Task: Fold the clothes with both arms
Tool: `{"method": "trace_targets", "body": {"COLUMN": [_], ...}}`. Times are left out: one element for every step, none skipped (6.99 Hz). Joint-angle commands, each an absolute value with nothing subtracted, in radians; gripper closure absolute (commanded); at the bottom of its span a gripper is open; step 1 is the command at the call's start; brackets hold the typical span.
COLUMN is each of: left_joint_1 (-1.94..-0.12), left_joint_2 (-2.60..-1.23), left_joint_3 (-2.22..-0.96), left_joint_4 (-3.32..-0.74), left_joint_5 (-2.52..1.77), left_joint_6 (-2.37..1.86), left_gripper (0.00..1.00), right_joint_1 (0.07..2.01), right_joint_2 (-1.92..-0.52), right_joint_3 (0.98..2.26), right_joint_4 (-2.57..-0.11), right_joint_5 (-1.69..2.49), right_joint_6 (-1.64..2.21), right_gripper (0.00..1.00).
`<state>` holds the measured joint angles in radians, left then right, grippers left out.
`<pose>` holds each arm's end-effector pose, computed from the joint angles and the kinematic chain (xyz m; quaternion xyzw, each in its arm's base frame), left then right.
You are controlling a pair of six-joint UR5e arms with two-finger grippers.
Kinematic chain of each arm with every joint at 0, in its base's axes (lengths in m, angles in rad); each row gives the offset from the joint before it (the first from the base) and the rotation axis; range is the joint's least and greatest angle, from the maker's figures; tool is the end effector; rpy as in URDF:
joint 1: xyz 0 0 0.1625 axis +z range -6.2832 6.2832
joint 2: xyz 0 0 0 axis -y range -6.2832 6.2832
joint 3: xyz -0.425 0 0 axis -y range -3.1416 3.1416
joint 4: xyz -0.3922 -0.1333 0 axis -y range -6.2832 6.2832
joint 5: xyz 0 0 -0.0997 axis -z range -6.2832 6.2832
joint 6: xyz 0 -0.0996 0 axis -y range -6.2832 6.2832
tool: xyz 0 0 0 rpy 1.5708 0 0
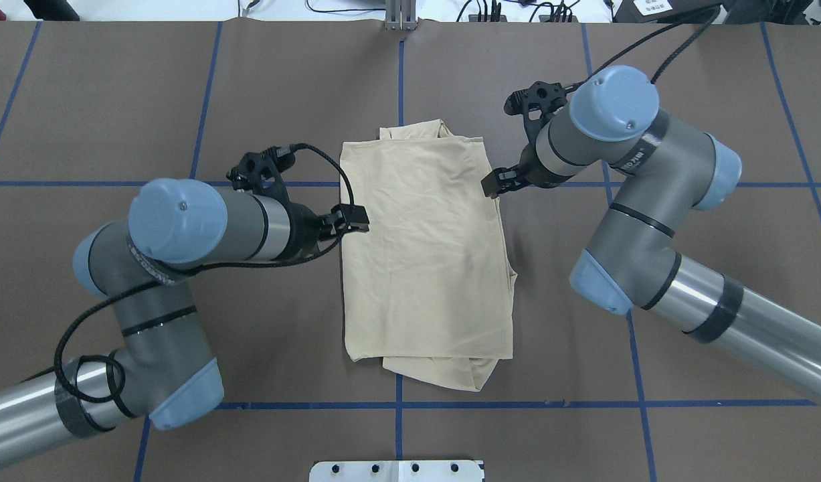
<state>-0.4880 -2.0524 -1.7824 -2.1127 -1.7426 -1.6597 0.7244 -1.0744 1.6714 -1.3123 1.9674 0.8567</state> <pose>0.4967 -0.3953 0.2267 0.0458 0.5793 -0.1834 0.7929 -0.4326 -0.5094 0.3007 0.1331 -0.4241 -0.0771 0.8925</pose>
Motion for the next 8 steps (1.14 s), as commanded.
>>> {"method": "trace_targets", "body": {"left_joint_1": [-0.338,-0.284,-0.255,-0.223,-0.219,-0.218,-0.218,-0.218], "left_joint_2": [-2.010,-1.988,-1.988,-1.999,-2.011,-2.014,-2.020,-2.022], "left_joint_3": [-1.854,-1.856,-1.844,-1.836,-1.812,-1.790,-1.787,-1.787], "left_joint_4": [-2.112,-2.102,-2.073,-2.018,-2.004,-2.003,-2.003,-2.003], "left_joint_5": [-1.659,-1.623,-1.609,-1.611,-1.611,-1.611,-1.611,-1.611], "left_joint_6": [-1.857,-1.908,-1.928,-1.931,-1.933,-1.933,-1.933,-1.931], "left_gripper": [0.00,0.00,0.01,0.02,0.05,0.07,0.13,0.20], "right_joint_1": [0.726,0.721,0.712,0.712,0.710,0.709,0.709,0.709], "right_joint_2": [-1.155,-1.167,-1.184,-1.192,-1.195,-1.195,-1.196,-1.195], "right_joint_3": [1.808,1.836,1.857,1.867,1.867,1.867,1.867,1.867], "right_joint_4": [-1.315,-1.315,-1.315,-1.315,-1.315,-1.315,-1.315,-1.315], "right_joint_5": [2.064,2.068,2.066,2.066,2.066,2.066,2.065,2.065], "right_joint_6": [1.024,1.067,1.077,1.077,1.077,1.077,1.077,1.077], "right_gripper": [0.00,0.00,0.00,0.00,0.00,0.00,0.00,0.00]}}
